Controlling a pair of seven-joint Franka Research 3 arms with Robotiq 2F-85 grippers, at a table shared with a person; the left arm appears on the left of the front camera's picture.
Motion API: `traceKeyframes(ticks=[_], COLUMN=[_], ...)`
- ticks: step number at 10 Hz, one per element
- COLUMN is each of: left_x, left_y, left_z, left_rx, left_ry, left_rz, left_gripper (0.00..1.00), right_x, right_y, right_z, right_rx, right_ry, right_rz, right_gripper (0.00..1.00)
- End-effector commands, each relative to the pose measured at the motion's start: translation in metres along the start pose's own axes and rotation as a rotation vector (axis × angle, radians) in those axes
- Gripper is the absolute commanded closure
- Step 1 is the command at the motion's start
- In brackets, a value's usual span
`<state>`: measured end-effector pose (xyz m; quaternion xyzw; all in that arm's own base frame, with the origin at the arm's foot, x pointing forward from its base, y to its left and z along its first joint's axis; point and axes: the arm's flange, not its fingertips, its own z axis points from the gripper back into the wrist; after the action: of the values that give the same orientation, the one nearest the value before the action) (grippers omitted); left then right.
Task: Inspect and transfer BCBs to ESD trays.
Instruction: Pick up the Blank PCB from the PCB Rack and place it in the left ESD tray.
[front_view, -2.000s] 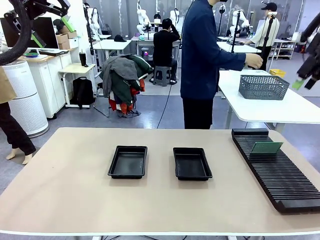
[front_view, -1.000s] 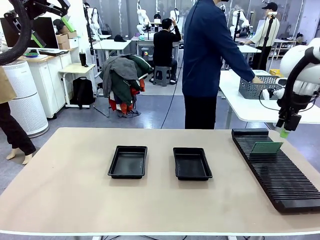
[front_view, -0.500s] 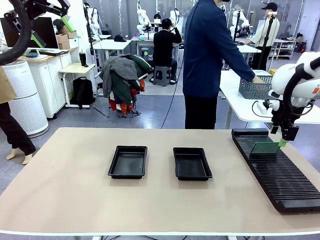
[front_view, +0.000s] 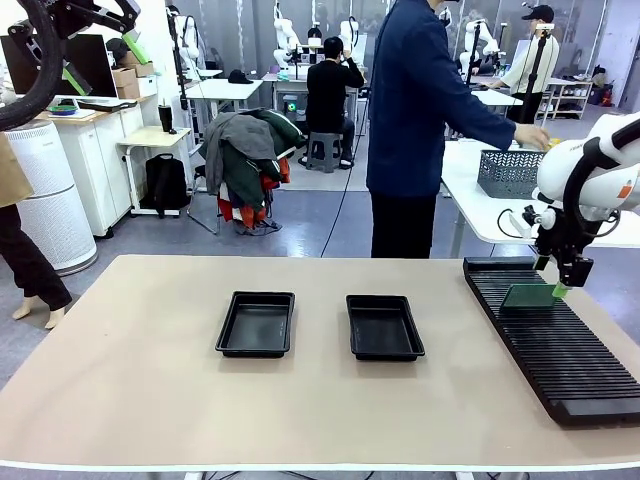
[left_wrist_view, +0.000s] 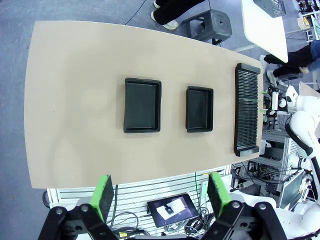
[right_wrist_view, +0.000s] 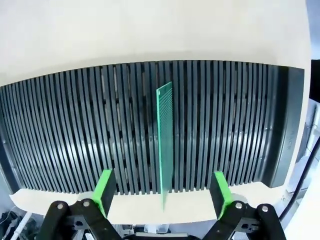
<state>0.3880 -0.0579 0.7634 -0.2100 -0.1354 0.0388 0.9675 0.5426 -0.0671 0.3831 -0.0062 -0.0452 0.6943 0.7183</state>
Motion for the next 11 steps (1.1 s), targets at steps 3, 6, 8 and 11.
traceKeyframes(ticks=[3, 6, 8, 11], left_x=[0.000, 0.000, 0.000, 0.000], left_y=[0.001, 0.001, 0.001, 0.001], left_z=[0.000, 0.000, 0.000, 0.000], left_rx=[-0.003, -0.003, -0.003, -0.003], left_ry=[-0.001, -0.001, -0.001, -0.001], left_rz=[0.003, 0.003, 0.003, 0.003], left_gripper=[0.00, 0.00, 0.00, 0.00], right_x=[0.000, 0.000, 0.003, 0.003], right_y=[0.004, 0.004, 0.002, 0.002], right_z=[-0.024, -0.031, -0.023, -0.023], right_rx=[-0.053, -0.078, -0.031, -0.031], right_ry=[-0.057, -0.070, -0.035, -0.035], right_rz=[0.042, 0.049, 0.029, 0.029], right_gripper=[0.00, 0.00, 0.00, 0.00])
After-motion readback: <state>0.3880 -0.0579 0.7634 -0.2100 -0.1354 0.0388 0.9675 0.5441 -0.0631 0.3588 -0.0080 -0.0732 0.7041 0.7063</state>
